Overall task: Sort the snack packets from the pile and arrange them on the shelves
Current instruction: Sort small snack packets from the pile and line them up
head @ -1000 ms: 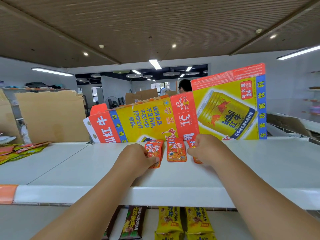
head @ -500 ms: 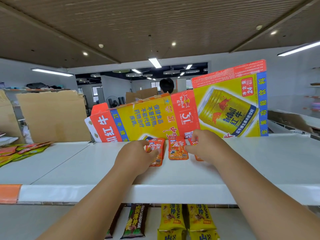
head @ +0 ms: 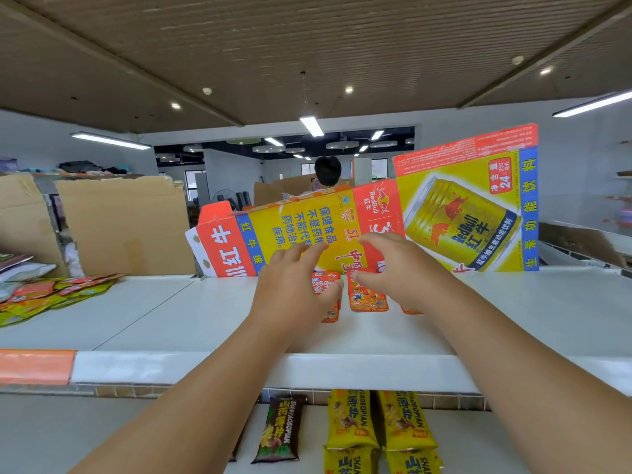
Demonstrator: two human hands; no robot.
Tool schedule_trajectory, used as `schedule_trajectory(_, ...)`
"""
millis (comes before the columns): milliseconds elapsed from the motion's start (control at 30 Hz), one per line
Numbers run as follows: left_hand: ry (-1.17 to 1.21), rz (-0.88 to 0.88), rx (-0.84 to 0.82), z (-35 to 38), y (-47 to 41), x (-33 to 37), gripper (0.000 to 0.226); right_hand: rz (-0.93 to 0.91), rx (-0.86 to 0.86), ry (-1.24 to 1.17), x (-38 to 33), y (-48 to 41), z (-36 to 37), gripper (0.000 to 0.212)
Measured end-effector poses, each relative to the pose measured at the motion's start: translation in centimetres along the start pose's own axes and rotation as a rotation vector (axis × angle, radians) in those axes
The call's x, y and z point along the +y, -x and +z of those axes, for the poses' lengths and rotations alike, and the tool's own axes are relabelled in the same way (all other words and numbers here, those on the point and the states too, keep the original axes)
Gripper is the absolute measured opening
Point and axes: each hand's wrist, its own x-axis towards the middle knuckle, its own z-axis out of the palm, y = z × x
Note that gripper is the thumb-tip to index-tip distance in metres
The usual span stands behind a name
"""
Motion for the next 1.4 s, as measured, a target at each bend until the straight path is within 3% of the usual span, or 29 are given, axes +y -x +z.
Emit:
schedule_trajectory(233, 0.014, 0.029, 0.006, -2.2, -0.4, -4.0, 0.068, -0.043, -0.021, 0.051, -5.1, -1.2, 1.0, 0.073)
schedule_trajectory(533, 0.009, 0.009, 0.004, -5.7, -1.3, -14.7, 0.071, -0.026, -0.034, 0.087, -13.4, -4.9, 6.2, 0.069)
schedule_trajectory(800, 0.017, -0.040, -0.030, -10.5, -1.7, -29.5, 0.063, -0.070, -0.110, 0.082, -25.6, -11.3, 15.1, 0.057)
schedule_trajectory(1100, -0.086, -0.197, -0.108, -17.8, 1.5, -48.5, 0.056, -0.230, -0.272, 0.063, -41.3, -17.5, 26.5, 0.065)
schedule_trajectory(1400, -0.285, -0.288, -0.180, -21.2, 4.5, -56.3, 0.064, -0.237, -0.423, 0.122, -48.5, -20.4, 31.5, 0.060)
